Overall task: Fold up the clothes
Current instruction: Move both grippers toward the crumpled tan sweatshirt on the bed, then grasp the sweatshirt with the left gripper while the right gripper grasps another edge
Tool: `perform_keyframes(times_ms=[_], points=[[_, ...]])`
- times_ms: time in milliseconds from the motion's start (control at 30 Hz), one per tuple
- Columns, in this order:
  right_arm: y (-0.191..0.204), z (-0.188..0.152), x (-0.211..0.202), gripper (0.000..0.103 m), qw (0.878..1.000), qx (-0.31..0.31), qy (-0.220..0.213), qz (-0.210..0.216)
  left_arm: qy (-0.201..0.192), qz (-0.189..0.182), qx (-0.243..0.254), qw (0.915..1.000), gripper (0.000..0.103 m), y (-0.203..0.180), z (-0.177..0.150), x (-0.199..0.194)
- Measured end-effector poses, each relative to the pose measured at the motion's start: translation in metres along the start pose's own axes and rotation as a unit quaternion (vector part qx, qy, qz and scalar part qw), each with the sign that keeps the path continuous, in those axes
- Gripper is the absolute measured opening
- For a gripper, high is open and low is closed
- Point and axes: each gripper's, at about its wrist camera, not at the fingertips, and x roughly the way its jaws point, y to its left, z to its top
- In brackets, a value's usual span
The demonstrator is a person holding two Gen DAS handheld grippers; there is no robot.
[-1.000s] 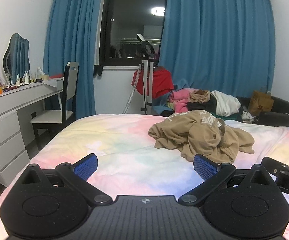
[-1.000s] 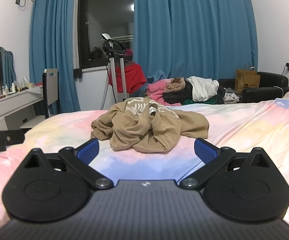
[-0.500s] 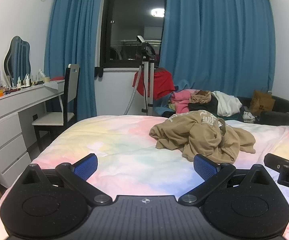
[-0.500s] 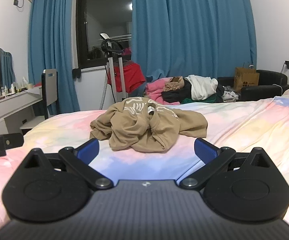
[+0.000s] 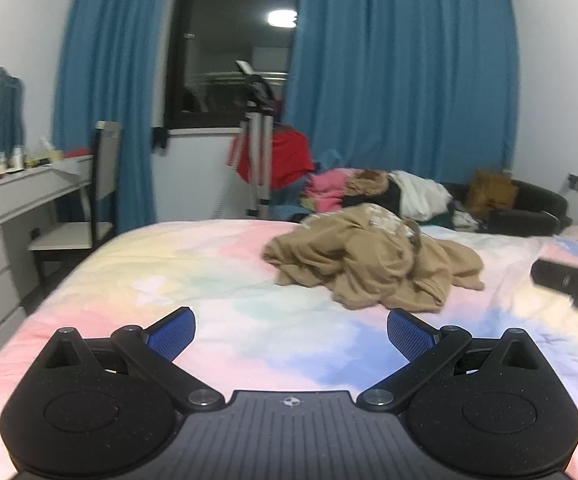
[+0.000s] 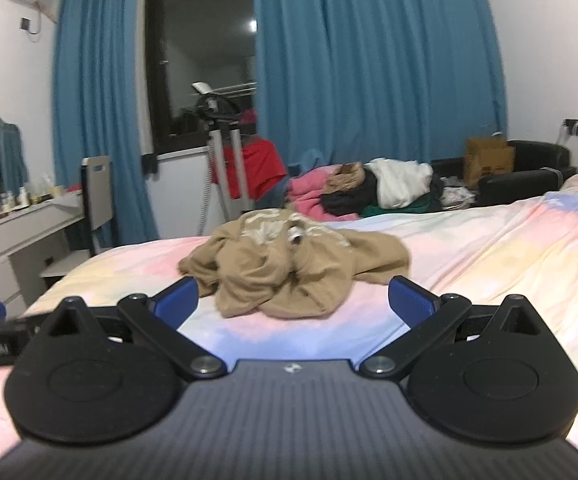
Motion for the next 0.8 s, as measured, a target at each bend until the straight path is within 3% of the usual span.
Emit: perform_keyframes(times_ms=[167,267,433,533,567,600,633,667,700,800], points=[[-0.017,0.008,-0.006,0.103,0.999,0.03,-0.012,-0.022,0.024,-0.033,0.065,0.9971,0.099,-0.032,0.006,0.059],[-0.032,0.008,-0.001,0.103,0.998,0.045,-0.015,-0.028,0.014,-0.057,0.114,0.9917,0.093,-0.057,0.011,0.102],[-0.059,-0.005,0.024,0.103,0.996,0.085,0.012,-0.037,-0.014,-0.06,0.22,0.9736,0.078,-0.109,0.011,0.176],[-0.071,-0.016,0.047,0.103,0.993,0.101,0.027,-0.045,-0.025,-0.04,0.267,0.9626,0.068,-0.128,0.008,0.215],[-0.074,-0.019,0.055,0.103,0.993,0.104,0.034,-0.046,-0.025,-0.04,0.267,0.9625,0.059,-0.129,0.009,0.226],[-0.077,-0.022,0.063,0.103,0.992,0.107,0.04,-0.047,-0.025,-0.041,0.254,0.966,0.04,-0.127,0.012,0.235],[-0.078,-0.026,0.07,0.103,0.992,0.107,0.044,-0.047,-0.024,-0.042,0.241,0.9693,0.033,-0.125,0.015,0.243],[-0.078,-0.03,0.077,0.103,0.993,0.102,0.047,-0.046,-0.025,-0.044,0.227,0.9726,0.019,-0.121,0.019,0.249],[-0.077,-0.034,0.083,0.103,0.993,0.097,0.049,-0.045,-0.032,-0.05,0.207,0.9765,0.012,-0.114,0.024,0.244],[-0.076,-0.042,0.099,0.103,0.994,0.089,0.051,-0.038,-0.053,-0.067,0.148,0.9853,0.007,-0.092,0.041,0.23]])
